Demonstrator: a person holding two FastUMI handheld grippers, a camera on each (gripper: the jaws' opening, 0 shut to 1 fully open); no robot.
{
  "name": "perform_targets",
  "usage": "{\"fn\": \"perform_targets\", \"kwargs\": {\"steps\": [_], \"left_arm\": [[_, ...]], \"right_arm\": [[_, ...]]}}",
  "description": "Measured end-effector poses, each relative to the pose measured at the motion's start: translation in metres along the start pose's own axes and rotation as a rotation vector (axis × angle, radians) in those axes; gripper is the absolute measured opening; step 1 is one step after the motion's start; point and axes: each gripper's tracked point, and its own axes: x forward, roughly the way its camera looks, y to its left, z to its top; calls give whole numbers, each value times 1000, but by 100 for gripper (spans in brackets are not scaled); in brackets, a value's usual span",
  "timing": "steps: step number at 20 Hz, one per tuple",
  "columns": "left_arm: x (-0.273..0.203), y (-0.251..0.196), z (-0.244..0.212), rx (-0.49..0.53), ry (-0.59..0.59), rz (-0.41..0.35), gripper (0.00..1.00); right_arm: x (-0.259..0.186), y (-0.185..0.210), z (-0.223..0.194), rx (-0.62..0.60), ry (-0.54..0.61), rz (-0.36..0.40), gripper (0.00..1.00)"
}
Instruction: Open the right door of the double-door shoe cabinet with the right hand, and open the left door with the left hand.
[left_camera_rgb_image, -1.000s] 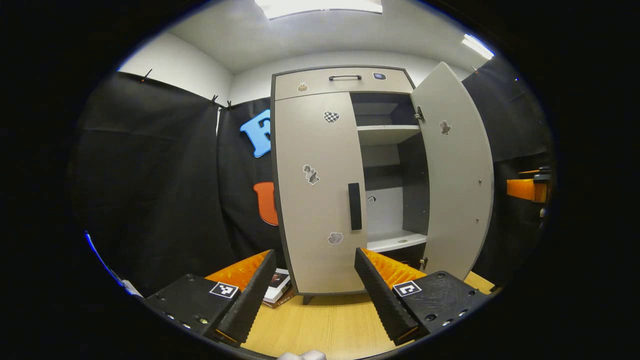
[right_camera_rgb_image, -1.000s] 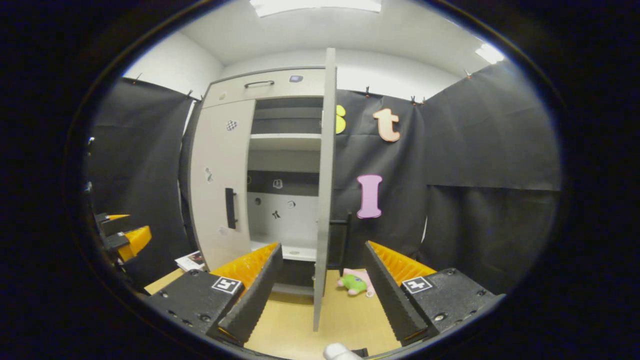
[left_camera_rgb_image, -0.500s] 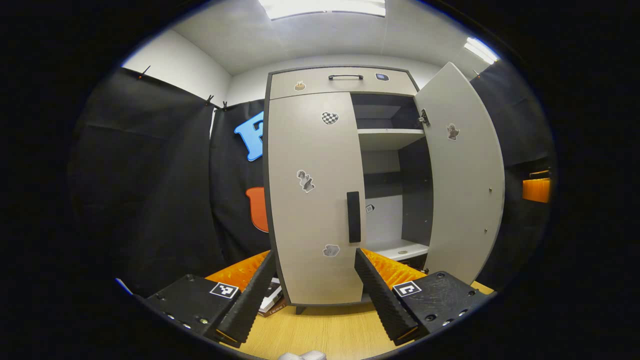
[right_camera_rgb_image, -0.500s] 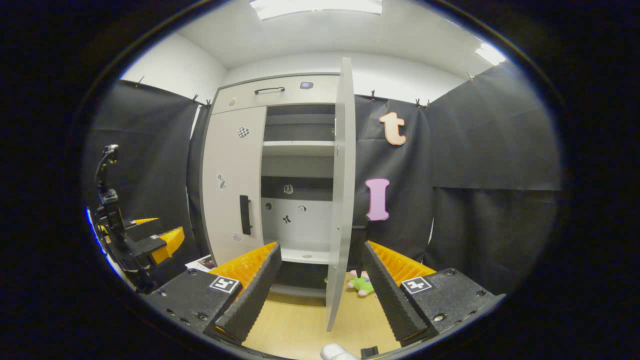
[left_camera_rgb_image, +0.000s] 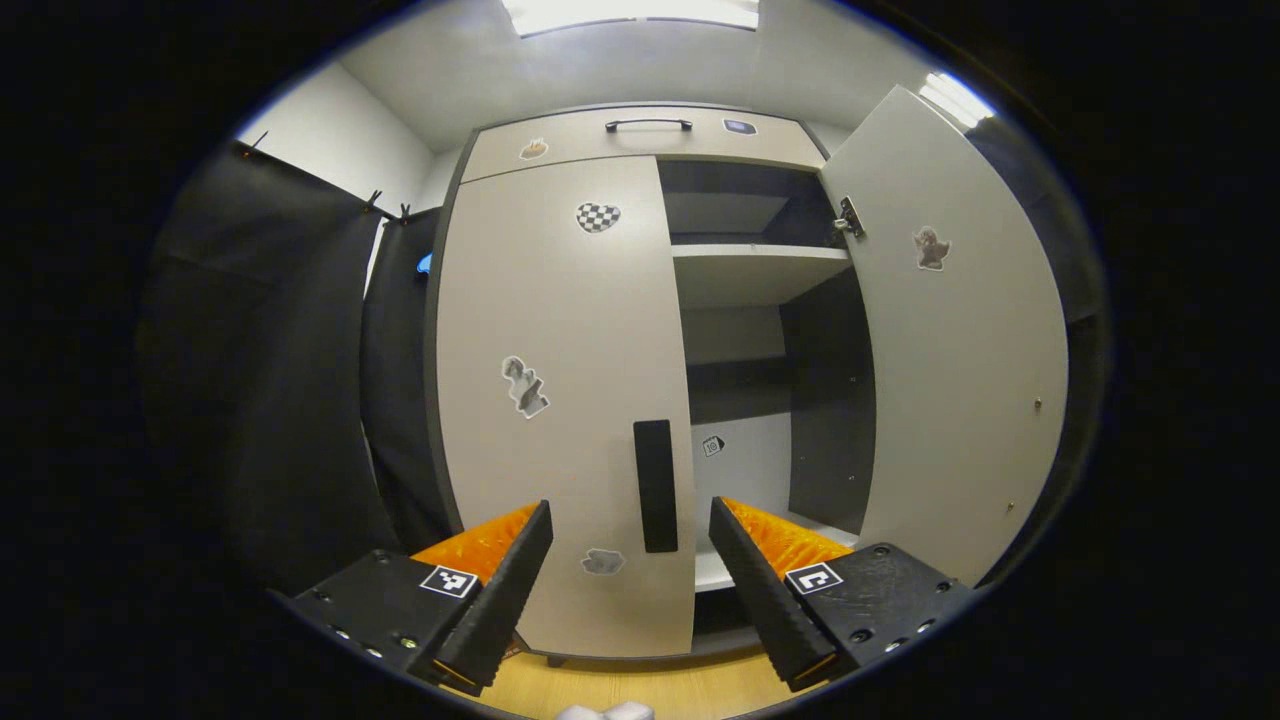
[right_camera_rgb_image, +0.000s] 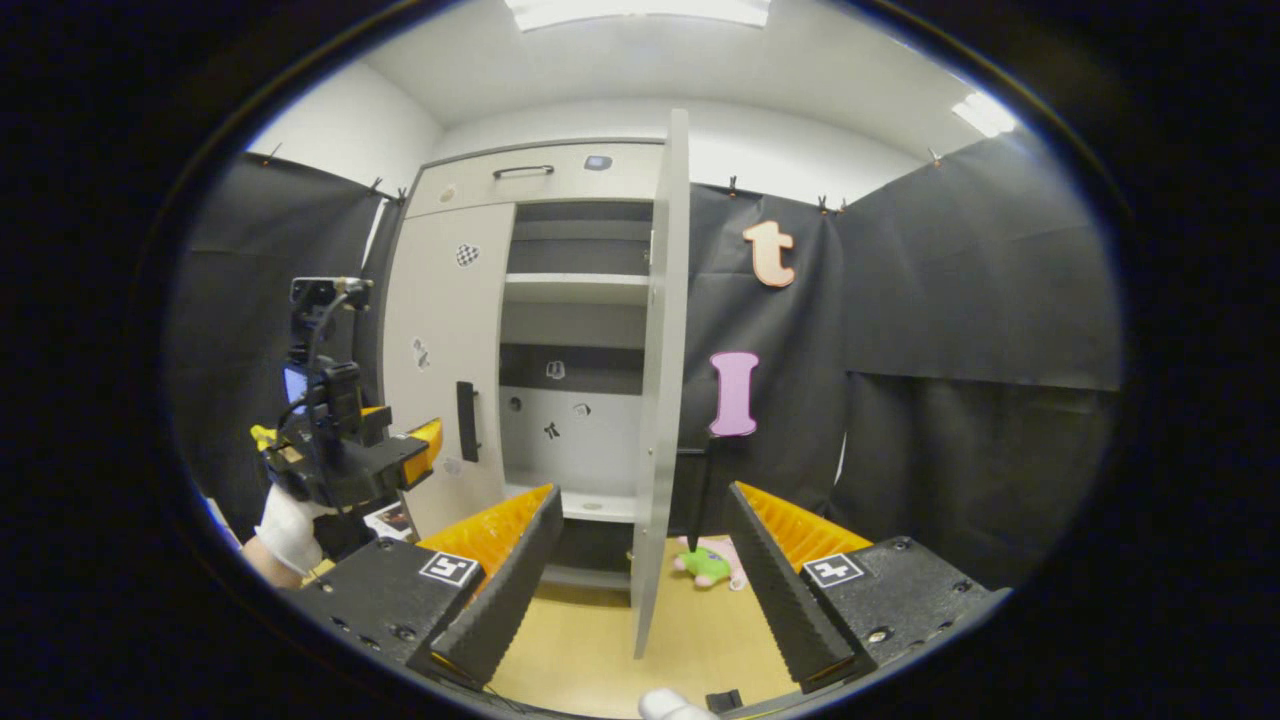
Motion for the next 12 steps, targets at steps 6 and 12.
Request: {"fn": "perform_targets", "kwargs": {"steps": [6, 12], "left_arm": [[44, -4, -14, -45, 33, 5, 96], [69, -9, -26, -76, 64, -13, 96]], "right_arm": [[7, -7, 0, -24, 21, -45, 100], [19, -8, -2, -32, 33, -68, 100]]}}
